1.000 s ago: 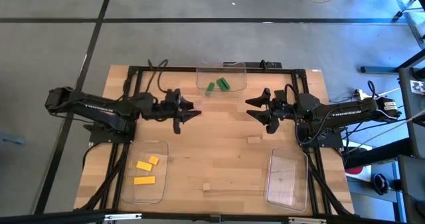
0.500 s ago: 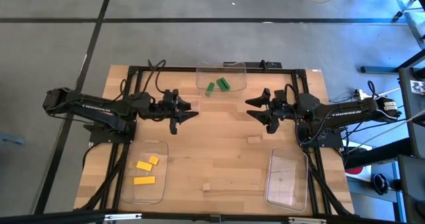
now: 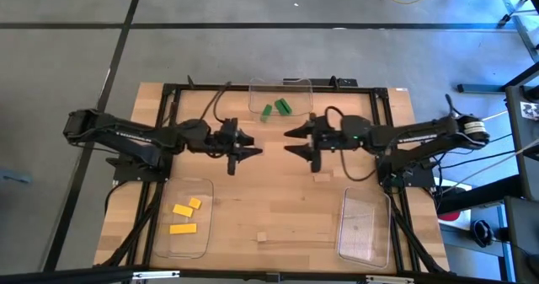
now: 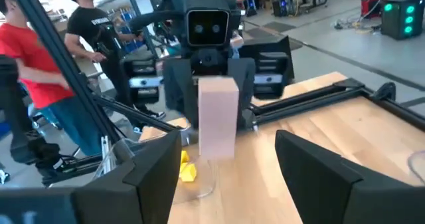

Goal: Sort & place blocks by color

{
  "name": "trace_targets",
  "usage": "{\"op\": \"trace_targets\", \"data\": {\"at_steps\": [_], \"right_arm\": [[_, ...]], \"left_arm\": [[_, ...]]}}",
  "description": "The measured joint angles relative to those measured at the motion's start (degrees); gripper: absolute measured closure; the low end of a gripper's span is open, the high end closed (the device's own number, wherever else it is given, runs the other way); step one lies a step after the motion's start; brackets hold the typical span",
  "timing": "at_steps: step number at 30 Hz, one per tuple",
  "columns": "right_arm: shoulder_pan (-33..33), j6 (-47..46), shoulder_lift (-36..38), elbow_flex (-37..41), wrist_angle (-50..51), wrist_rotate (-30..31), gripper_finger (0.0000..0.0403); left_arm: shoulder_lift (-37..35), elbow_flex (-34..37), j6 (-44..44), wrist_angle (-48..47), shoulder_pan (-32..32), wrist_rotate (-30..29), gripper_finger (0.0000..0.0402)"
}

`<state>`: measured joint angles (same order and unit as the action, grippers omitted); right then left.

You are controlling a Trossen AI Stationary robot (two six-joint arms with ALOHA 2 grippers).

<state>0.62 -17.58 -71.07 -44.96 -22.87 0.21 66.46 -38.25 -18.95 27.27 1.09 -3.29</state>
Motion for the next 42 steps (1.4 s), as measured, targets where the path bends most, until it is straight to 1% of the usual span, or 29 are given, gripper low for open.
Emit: {"op": "trace_targets", "data": {"at_steps": [4,9,11,18,23,29,31,37,42], "right_arm": [[0.0,-0.4,-5.0,-4.0,0.3,-0.8,0.0156],[0.0,-2.0,-9.2,-6.9,-0.1,-1.3,0.0156],[0.0,-3.1,-10.0,-7.2,0.1,-1.5,0.0156],[0.0,-3.3,-11.2,-7.5,-4.4,-1.6,0.0156],[0.0,-3.2,-11.2,-7.5,-4.6,-1.6,0.0158],[0.0,-3.2,-11.3,-7.5,-5.3,-1.6,0.0185],[0.0,-3.4,-11.5,-7.5,-5.5,-2.0,0.0193],[0.0,-3.3,-12.0,-7.5,-5.7,-4.0,0.0214],[0.0,-3.1,-12.3,-7.4,-6.0,-4.0,0.0269]], "left_arm": [[3.0,-2.1,0.1,0.6,0.2,0.0,0.0284],[5.2,-4.4,3.0,0.6,0.9,0.0,0.0284],[5.8,-5.0,3.1,0.8,0.9,0.0,0.0284],[6.0,-5.0,3.2,0.7,0.8,0.2,0.0284],[6.0,-5.0,4.5,0.7,0.8,0.2,0.0284],[6.4,-5.0,4.5,0.7,-0.1,0.3,0.0284],[6.4,-5.0,4.5,0.8,-0.4,1.3,0.0284],[6.4,-5.0,4.5,0.8,-0.4,1.5,0.0284],[6.4,-5.0,3.8,0.8,-0.4,1.6,0.0284]]}}
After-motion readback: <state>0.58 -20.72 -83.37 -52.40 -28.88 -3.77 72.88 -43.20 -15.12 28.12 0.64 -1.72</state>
